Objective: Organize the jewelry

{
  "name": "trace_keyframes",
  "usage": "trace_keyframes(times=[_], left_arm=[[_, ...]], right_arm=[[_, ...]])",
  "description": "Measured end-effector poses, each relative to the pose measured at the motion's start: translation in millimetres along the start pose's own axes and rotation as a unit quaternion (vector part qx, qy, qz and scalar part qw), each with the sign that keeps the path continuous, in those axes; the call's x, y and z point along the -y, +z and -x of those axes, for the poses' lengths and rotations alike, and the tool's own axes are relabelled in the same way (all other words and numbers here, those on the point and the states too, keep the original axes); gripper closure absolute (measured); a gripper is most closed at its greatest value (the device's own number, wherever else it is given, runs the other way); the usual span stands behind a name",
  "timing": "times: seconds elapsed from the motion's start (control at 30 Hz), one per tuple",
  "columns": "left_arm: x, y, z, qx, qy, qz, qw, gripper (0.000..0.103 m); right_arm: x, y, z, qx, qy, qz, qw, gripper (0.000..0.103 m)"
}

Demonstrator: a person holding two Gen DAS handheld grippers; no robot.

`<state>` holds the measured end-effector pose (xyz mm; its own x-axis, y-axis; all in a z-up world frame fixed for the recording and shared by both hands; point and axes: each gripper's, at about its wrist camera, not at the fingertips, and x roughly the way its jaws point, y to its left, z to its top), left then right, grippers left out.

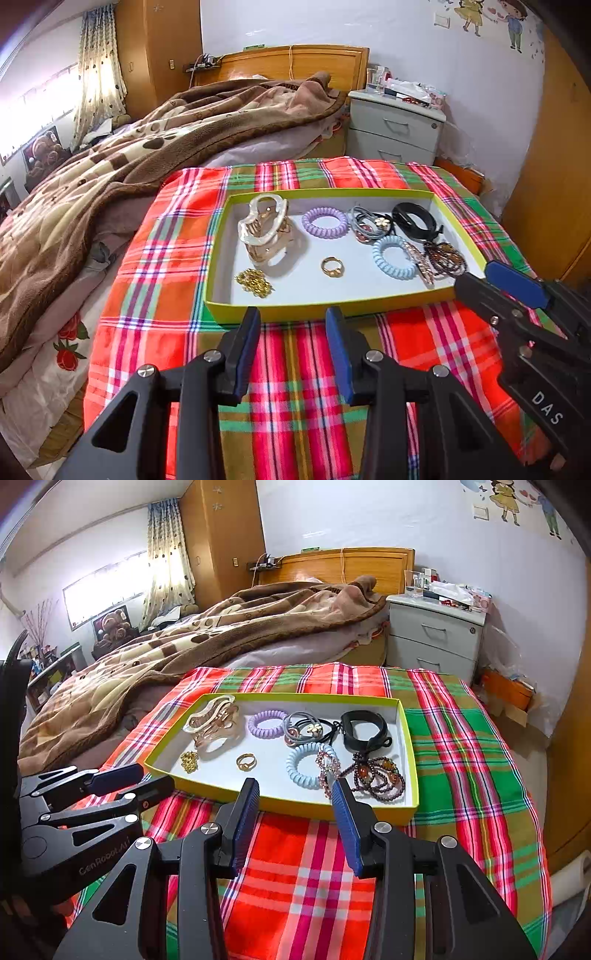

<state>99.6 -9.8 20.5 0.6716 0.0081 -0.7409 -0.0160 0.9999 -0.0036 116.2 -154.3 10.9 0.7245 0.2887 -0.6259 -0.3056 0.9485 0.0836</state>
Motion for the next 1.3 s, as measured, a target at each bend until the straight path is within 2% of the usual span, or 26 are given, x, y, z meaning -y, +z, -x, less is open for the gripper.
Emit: trace_keyframes(times=[0.73, 1.3], left_arm=[[-3, -9, 14, 0.013, 0.014, 0.011, 0.9998, 0.065], [-4, -10, 14, 0.011, 0.009, 0.015, 0.9998, 0.065]], right_arm=[[-6, -8, 9, 0.004, -0.008, -0.012, 1.000, 0.061], [-7, -7, 11, 0.005, -0.009, -0.014, 1.000, 0.061]])
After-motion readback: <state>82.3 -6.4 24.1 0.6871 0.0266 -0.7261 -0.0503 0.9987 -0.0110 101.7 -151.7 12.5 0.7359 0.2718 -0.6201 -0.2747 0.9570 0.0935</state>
